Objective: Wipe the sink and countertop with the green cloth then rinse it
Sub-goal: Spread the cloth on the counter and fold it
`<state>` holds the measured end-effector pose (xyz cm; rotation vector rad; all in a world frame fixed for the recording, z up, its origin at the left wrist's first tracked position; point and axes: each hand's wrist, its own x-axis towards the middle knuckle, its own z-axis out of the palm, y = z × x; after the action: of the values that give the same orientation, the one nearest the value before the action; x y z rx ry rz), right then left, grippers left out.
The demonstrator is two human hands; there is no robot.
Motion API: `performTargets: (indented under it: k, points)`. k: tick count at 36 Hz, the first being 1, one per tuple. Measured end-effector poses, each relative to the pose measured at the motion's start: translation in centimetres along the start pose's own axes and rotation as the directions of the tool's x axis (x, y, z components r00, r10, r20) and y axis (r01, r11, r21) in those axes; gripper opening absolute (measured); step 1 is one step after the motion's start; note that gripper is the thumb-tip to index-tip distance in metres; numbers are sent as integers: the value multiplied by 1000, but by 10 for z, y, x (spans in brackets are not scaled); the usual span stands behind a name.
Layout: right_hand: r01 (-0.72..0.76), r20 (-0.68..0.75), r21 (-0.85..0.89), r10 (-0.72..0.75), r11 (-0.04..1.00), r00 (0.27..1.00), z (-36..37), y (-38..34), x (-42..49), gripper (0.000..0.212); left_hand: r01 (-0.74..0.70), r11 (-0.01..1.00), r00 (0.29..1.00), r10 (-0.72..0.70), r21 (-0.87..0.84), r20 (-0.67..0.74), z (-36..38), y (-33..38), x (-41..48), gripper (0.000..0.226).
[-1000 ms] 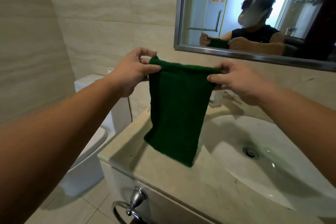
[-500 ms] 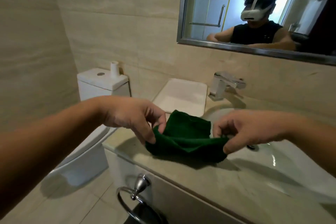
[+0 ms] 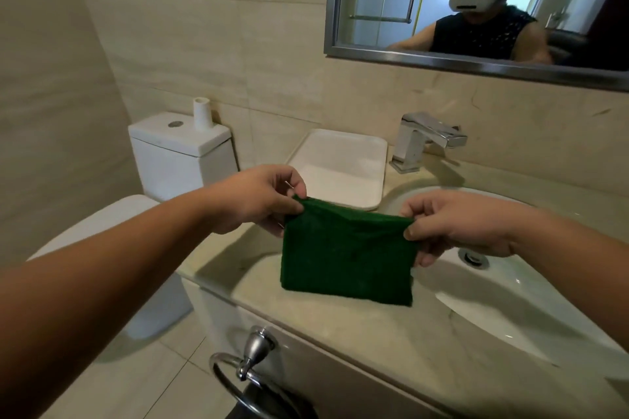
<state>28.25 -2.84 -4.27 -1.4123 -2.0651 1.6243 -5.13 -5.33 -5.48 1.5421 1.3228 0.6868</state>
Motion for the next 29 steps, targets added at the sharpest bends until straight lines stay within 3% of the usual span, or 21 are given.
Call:
performTargets:
  k: [4,8,13,17,20,24,26,29]
  points:
    - [-65,-186,3,64,998,980,0,13,23,4,38,997,993,-30,64,-117,8,-10,25,13]
    - [-93,-225,26,96,995,970,5,23,41,4,71,974,992,-47,217,-116,11,-13,38,27]
    - [-49,-268,70,66,996,961,13,25,51,8,21,795,999,8,606,-44,14,-3,42,33]
    - [104,-361,57,-77,993,930,12,11,46,12,-58,689,996,88,722,-5,21,6,43,42]
    - [255,-399,39,-219,966,890,10,-8,39,17,-140,709,989,138,691,59,24,15,45,65]
    - [396,-391,2,-364,918,845,10,-34,24,15,-143,878,983,74,456,167,31,34,43,86]
    - [446,-396,-1,-410,895,822,10,-46,16,16,-140,899,982,70,415,178,31,40,42,73]
    - [486,-421,5,-439,874,794,7,-57,5,20,-165,915,977,100,369,188,27,47,38,31]
